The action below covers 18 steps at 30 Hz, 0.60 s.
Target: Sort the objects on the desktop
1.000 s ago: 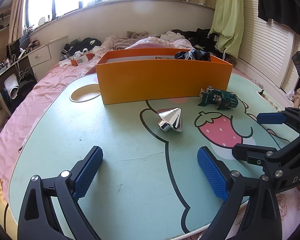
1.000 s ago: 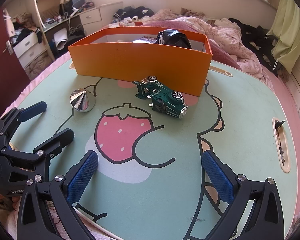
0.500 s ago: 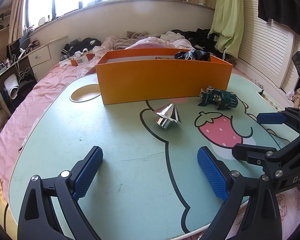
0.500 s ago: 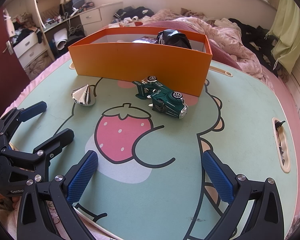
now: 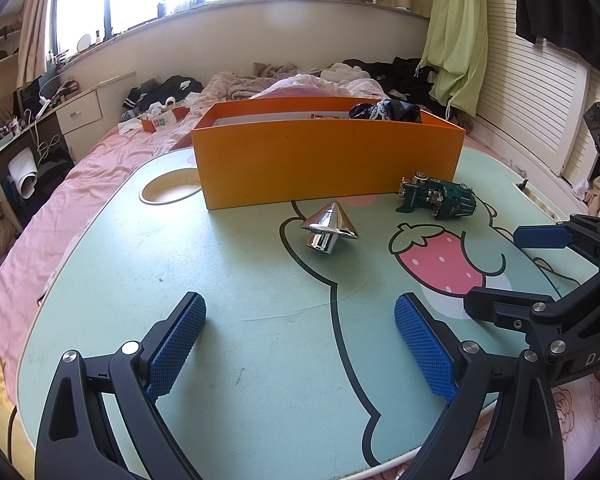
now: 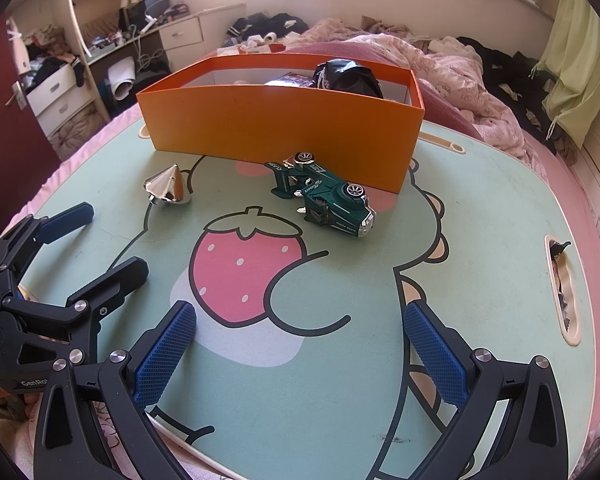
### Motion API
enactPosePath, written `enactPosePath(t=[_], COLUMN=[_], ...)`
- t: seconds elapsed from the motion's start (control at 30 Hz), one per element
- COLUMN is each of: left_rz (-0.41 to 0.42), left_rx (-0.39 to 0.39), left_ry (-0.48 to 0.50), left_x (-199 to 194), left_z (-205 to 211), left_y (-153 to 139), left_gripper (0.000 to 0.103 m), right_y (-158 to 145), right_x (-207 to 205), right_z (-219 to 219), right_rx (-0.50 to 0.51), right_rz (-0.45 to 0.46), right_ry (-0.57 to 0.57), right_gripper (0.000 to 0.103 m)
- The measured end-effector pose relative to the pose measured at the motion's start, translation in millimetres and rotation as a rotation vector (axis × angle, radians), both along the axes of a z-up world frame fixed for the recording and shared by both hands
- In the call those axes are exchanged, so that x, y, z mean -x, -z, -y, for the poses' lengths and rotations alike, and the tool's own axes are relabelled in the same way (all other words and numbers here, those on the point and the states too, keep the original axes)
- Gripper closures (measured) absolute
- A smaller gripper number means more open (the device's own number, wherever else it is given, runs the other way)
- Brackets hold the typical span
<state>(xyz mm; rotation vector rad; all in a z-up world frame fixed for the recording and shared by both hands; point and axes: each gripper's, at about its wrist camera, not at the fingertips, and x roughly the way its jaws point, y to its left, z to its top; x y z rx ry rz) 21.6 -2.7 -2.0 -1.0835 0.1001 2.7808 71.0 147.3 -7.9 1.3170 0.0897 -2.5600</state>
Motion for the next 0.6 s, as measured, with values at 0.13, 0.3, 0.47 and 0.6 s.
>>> enactPosePath(t=[0.13, 0.3, 0.47, 0.6], left_rz=[0.000, 0.000, -0.003, 0.000], left_rx=[0.000, -0.001, -0.001, -0.021], left_ry=[0.000, 0.001, -0.002, 0.003], left_x=[-0.2, -0.1, -0.5, 0.3], left_z=[0.2, 0.0, 0.5, 2.3], left_y=[0.2, -0.2, -0.8, -4.8], left_gripper=[0.008, 0.008, 0.008, 0.008], right_y=[-0.1, 0.1, 0.0, 0.0], right_x=[0.0, 0.0, 0.0, 0.0], right_z=[-0.3, 0.5, 0.6, 0.4], right_rx=[0.000, 0.000, 0.001, 0.002], right_rz=[0.000, 0.000, 0.000, -0.001], right_ry=[0.000, 0.000, -0.001, -0.001], right_gripper=[0.000, 0.000, 0.000, 0.000])
